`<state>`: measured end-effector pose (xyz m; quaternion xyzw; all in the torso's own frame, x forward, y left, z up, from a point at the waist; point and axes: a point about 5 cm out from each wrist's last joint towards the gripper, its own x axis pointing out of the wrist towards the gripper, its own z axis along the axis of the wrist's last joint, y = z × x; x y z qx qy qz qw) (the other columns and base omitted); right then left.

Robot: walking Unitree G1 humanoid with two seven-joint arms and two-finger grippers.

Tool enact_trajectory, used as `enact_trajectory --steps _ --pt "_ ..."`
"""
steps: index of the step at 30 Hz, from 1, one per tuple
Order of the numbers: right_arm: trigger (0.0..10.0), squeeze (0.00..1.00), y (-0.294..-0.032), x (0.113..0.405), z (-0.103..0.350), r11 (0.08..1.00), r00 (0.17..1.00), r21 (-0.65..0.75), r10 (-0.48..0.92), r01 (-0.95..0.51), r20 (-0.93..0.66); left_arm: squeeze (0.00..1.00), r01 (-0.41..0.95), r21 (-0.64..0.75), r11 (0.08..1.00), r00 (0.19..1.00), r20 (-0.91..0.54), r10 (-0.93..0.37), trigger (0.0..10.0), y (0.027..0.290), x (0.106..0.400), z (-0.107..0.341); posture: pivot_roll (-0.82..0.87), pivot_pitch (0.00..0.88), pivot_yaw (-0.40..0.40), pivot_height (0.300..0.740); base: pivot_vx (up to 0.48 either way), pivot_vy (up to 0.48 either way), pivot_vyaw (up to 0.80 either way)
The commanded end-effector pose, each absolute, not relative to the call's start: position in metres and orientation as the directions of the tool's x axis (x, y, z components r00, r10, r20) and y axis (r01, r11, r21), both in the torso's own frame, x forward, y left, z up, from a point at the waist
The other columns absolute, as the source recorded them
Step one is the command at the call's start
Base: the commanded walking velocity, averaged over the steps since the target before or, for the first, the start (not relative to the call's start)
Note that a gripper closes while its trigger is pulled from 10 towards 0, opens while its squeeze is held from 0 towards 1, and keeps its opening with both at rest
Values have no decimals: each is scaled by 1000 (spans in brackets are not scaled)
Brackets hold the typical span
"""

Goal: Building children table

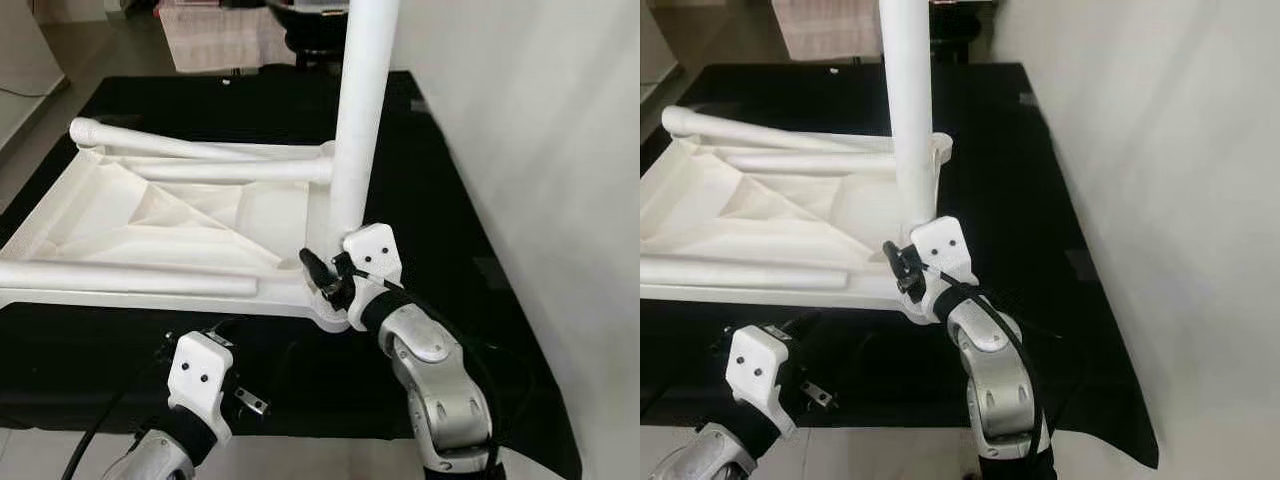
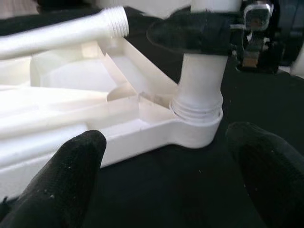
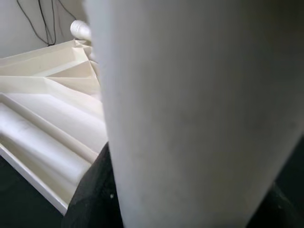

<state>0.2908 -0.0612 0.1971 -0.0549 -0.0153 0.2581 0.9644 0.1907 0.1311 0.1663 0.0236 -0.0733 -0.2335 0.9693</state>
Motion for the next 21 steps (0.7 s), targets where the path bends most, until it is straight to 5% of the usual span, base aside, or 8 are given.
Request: enact_trajectory --steps 1,7,10,13,14,21 --pt "10000 1000 -49 296 169 828 820 10 557 -561 -127 0 429 83 900 892 118 -436 10000 134 192 162 22 203 -47 740 0 0 0" --pt "10000 1000 -43 294 193 633 632 12 774 -774 -24 0 436 79 896 888 121 -443 10000 132 194 162 25 198 -51 740 0 0 0" --pt "10000 1000 -51 295 198 414 419 -82 907 -907 -51 0 439 77 895 887 124 -446 10000 131 194 162 34 201 -51 740 0 0 0" --pt "10000 1000 -52 295 198 388 394 -95 917 -917 -63 0 440 77 895 886 124 -446 10000 131 194 162 34 201 -51 740 0 0 0" --pt "10000 0 -54 301 200 291 309 -154 946 -944 -104 0 438 77 896 887 125 -445 10000 130 192 162 48 217 -59 740 0 0 0" --pt "10000 0 -56 317 221 51 97 -248 980 -967 -176 0 437 78 896 888 121 -444 10000 128 186 164 69 240 -65 740 0 0 0"
